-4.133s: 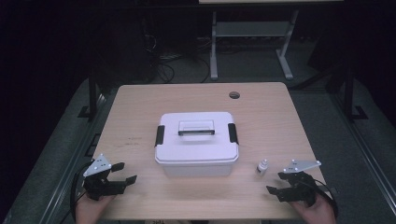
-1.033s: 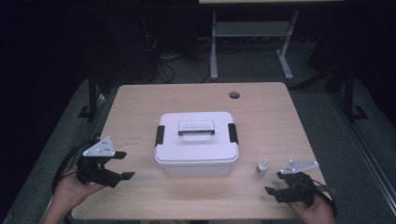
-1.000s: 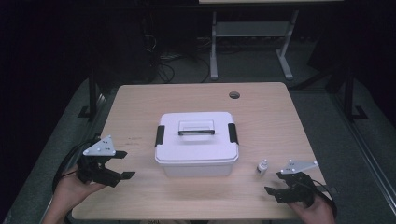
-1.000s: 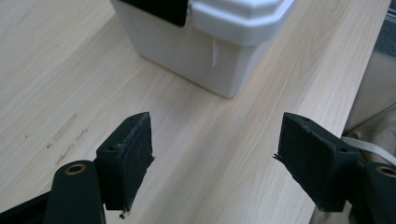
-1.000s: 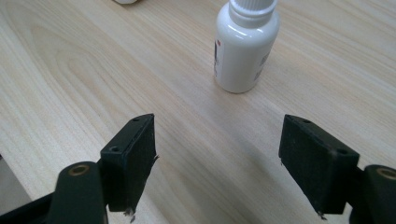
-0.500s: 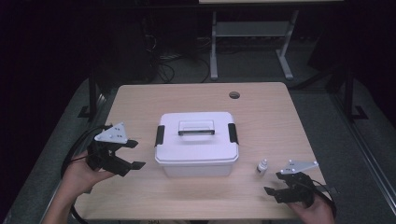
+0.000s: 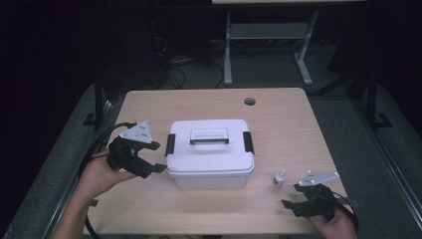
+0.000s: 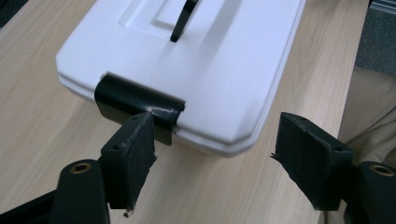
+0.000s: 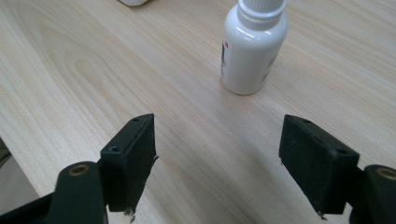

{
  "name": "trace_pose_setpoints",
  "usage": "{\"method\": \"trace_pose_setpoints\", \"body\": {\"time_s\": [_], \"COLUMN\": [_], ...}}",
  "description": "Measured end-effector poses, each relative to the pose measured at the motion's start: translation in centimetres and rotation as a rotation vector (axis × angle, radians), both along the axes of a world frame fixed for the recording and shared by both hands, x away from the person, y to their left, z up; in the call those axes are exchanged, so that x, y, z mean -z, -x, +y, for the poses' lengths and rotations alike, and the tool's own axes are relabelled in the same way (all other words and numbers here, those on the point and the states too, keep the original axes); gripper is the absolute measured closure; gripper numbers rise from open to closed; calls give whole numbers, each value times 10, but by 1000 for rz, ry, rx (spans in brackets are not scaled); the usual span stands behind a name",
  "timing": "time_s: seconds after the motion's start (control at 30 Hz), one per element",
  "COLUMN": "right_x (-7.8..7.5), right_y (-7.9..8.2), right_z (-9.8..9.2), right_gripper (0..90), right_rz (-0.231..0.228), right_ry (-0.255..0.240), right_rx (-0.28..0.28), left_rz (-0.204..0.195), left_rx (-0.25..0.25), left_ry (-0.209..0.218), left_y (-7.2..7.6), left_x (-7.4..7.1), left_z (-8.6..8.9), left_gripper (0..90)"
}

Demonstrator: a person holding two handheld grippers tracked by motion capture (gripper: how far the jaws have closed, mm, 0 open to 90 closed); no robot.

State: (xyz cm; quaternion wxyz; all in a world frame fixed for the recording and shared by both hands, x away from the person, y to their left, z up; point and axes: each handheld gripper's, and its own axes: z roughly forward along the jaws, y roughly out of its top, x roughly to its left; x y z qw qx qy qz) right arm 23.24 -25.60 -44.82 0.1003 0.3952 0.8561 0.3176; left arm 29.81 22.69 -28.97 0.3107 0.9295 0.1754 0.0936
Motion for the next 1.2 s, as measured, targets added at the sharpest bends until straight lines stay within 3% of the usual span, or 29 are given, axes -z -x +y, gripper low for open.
{"method": "trace_pose_setpoints", "body": {"time_s": [0.97, 1.2], "right_x": [0, 0], "right_y": [-1, -2], "right_z": [-2, 1], "right_gripper": [265, 265], "right_rz": [2, 5], "right_ry": [-8, -8], "right_rx": [-3, -6], "left_rz": [24, 31], "left_rx": [55, 80], "left_ry": [-50, -61], "left_y": [-32, -44], "left_x": [-9, -6], "left_z": [-41, -56], "left_gripper": [328, 376]}}
